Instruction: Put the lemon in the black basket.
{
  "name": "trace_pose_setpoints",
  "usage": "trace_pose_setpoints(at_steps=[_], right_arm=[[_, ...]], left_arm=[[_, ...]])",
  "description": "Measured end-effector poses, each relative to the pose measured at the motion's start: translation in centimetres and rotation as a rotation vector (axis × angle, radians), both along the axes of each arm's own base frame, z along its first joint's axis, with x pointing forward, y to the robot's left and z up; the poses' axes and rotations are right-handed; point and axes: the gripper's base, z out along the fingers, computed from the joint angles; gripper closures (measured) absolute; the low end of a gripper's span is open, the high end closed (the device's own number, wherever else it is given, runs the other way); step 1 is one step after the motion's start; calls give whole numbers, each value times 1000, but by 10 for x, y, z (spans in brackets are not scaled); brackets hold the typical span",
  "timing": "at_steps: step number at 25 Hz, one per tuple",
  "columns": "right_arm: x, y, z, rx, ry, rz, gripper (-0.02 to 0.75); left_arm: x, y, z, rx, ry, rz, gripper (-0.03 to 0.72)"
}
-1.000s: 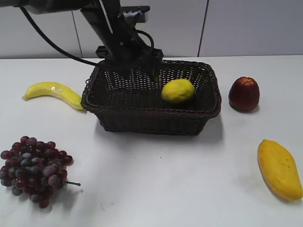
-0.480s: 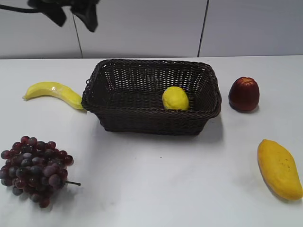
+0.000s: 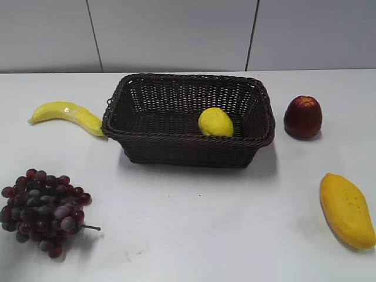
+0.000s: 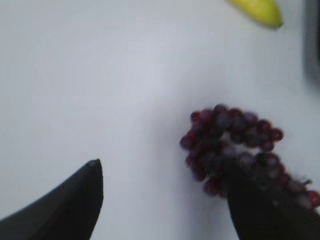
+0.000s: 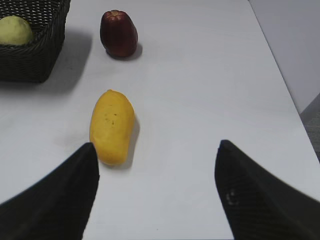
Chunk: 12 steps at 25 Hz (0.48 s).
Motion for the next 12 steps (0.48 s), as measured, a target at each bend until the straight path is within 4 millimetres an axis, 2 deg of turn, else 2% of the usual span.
trace_pose_setpoints(at_steps=[3, 6, 12], right_arm=[[0, 0, 0, 0, 0, 0, 148], [0, 0, 0, 0, 0, 0, 148], [0, 0, 0, 0, 0, 0, 148]], left_arm=[[-51, 16, -11, -15, 12, 66, 109], [-101, 17, -14, -33, -53, 80, 114], [-191, 16, -14, -62, -328, 73, 123]])
